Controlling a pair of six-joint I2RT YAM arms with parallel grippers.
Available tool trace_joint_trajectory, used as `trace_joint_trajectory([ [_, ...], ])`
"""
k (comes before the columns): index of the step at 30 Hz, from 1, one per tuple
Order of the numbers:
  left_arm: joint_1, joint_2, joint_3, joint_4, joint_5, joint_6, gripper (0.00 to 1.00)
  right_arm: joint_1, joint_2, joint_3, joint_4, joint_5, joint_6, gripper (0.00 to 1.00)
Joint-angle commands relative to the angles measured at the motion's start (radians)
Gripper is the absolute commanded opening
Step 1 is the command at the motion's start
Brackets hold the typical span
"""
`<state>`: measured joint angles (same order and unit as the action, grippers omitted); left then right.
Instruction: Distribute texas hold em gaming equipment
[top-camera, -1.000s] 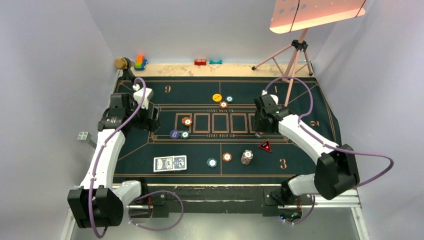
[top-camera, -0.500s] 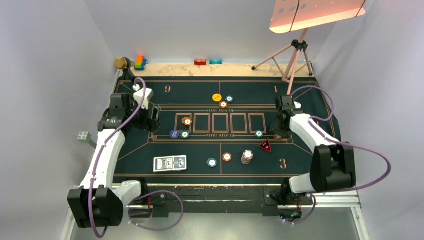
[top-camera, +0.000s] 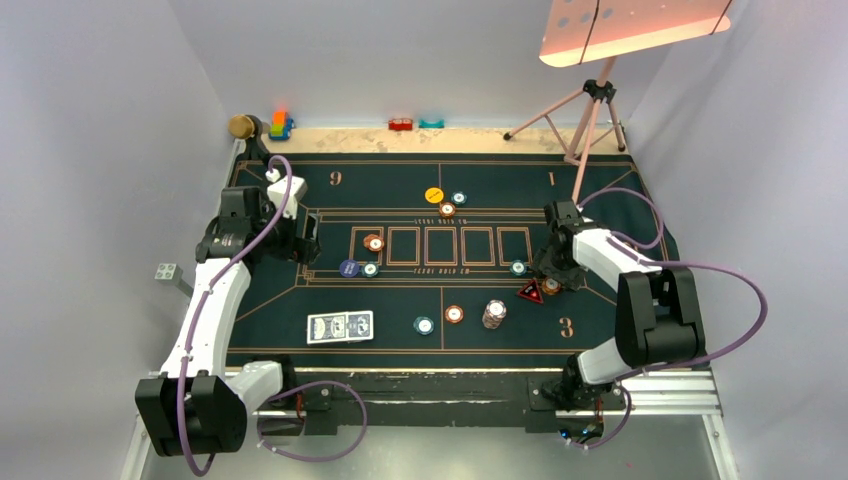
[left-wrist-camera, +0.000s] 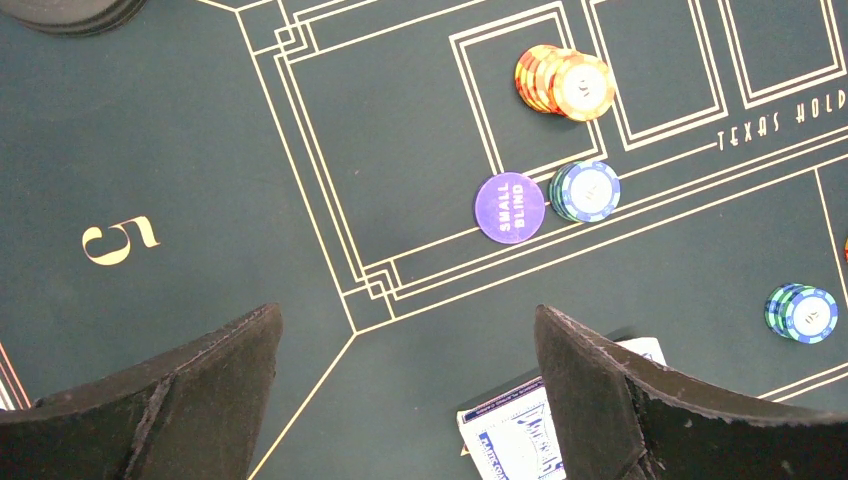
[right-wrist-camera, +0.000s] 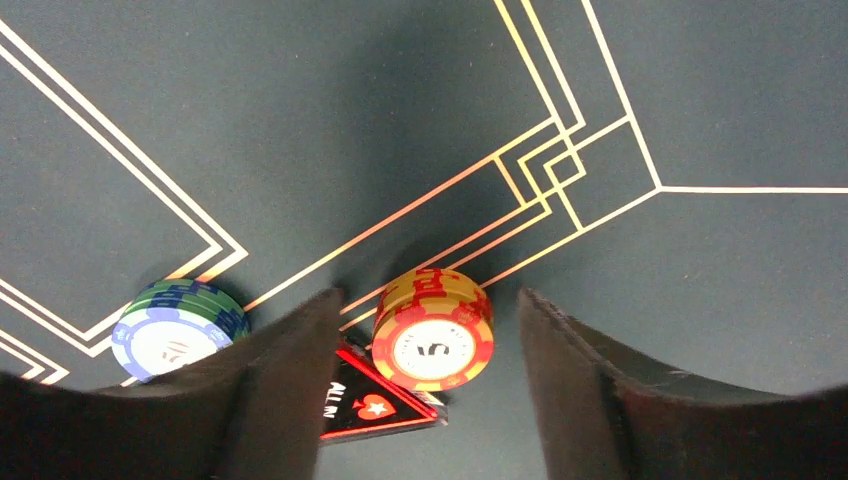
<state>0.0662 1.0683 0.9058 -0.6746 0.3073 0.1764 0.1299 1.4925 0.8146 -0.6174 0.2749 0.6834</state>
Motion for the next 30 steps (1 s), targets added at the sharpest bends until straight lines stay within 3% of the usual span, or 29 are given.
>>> trace_joint_trajectory([
  [1, 0.009, -0.012, 0.002, 0.02, 0.012, 0.017, 1.0, -0.005, -0.007, -0.004, 0.027, 0.014, 0.04, 0.76],
  [5, 0.009, -0.013, 0.001, 0.02, 0.011, 0.017, 1.0, -0.005, -0.056, -0.005, 0.021, 0.025, 0.041, 0.89],
  [12, 0.01, -0.014, 0.003, 0.018, 0.012, 0.016, 1.0, 0.051, -0.217, 0.05, -0.035, 0.013, 0.008, 0.93],
  [23, 0.01, -0.011, 0.0, 0.022, 0.01, 0.018, 1.0, 0.555, -0.283, 0.095, -0.163, 0.097, 0.038, 0.97],
  [30, 0.01, -0.009, -0.001, 0.02, 0.01, 0.017, 1.0, 0.69, -0.316, 0.049, -0.192, 0.1, 0.094, 0.98],
])
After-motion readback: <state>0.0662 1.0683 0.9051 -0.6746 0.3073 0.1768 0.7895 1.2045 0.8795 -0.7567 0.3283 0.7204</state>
